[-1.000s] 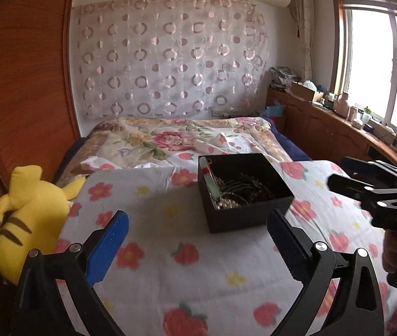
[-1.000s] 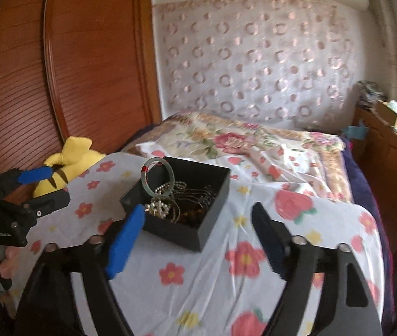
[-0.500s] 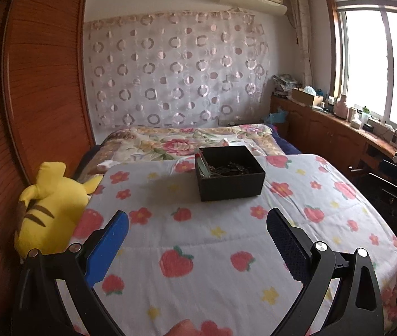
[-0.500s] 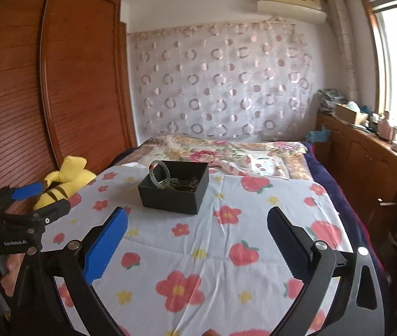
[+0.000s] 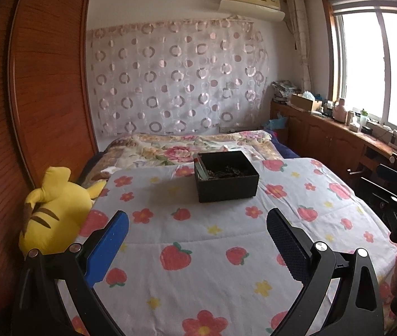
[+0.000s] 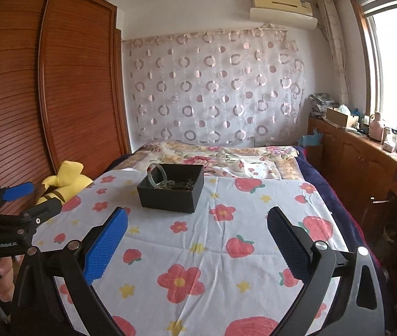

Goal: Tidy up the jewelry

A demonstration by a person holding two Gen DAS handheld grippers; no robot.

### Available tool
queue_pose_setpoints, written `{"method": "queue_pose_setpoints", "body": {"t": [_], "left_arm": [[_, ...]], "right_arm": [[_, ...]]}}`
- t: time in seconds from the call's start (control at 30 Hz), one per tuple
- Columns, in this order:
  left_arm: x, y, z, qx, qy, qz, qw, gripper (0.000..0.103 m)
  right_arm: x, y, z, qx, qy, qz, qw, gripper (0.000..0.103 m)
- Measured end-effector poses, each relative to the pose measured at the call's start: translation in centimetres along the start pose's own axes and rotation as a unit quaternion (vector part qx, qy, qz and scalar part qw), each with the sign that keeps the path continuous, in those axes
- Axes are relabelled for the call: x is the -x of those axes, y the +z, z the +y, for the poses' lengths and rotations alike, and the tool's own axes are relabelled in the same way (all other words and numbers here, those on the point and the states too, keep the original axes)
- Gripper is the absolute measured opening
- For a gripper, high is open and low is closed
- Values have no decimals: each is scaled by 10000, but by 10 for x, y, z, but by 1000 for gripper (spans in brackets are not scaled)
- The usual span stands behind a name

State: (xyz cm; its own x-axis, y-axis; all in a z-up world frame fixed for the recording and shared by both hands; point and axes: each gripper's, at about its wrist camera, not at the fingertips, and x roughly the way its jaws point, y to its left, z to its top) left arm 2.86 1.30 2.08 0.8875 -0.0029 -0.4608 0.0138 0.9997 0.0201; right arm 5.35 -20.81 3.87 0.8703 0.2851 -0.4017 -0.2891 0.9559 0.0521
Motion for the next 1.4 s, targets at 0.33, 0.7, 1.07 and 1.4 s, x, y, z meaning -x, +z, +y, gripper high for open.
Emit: {"method": "queue_pose_setpoints", "body": {"t": [0.33,0.7,1.07,1.4], "left_arm": [[0,-1,1,14,-12,-9,10000,95],[0,-2,2,9,-11,-21,10000,95],[4,-2,1,29,-12,-108,9999,95],[6,-1,-2,24,-2,-143,9999,95]], "right_arm": [[-2,-2,1,14,-53,-15,10000,101],[-3,-4,1,0,-66,-5,10000,101],[-3,-4,-2,-14,-75,-15,10000,101],[-2,-5,-8,-58,-121,-44,9999,101]]}}
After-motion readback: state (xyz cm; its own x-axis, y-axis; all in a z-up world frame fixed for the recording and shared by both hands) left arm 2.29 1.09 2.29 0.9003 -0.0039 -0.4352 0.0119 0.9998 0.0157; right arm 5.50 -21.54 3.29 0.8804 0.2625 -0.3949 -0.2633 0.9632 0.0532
